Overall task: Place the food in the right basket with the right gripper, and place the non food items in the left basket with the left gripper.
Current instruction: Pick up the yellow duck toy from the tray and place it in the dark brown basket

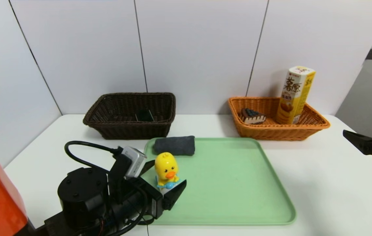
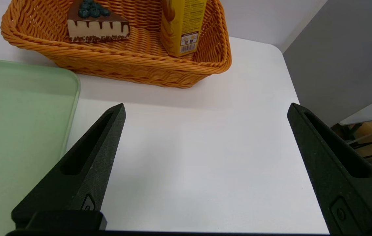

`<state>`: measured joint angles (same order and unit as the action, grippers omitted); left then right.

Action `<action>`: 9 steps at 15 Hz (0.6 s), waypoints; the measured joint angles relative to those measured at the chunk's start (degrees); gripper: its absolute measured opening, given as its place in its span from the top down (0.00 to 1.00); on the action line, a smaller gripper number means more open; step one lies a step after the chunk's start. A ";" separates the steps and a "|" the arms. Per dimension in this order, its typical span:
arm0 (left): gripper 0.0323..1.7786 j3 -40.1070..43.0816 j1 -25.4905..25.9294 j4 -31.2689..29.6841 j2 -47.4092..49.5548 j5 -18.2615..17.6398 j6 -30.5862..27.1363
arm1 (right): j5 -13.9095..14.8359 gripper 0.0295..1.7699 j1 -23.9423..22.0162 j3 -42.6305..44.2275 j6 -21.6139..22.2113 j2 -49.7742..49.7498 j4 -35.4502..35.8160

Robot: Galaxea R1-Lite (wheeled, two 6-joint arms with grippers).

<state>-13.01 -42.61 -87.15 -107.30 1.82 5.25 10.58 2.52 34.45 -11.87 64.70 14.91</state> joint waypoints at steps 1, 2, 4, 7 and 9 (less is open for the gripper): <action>0.05 0.00 0.00 0.00 -0.11 0.00 0.01 | -0.04 0.04 0.00 0.00 0.00 0.00 0.00; 0.05 0.00 0.00 0.00 -0.24 0.05 0.01 | -0.06 0.04 0.00 0.00 0.00 0.00 0.00; 0.05 0.00 0.05 0.00 -0.41 0.05 0.04 | -0.09 0.04 0.01 0.00 0.00 -0.01 0.00; 0.05 0.00 0.07 0.00 -0.78 0.07 0.11 | -0.06 0.04 0.01 0.00 0.02 -0.20 -0.02; 0.05 -0.07 0.07 0.00 -0.99 0.09 0.11 | -0.09 0.04 0.01 -0.17 0.02 -0.43 0.00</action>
<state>-13.08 -42.53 -87.15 -108.29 1.90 5.36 10.50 2.54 34.28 -11.85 64.27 14.91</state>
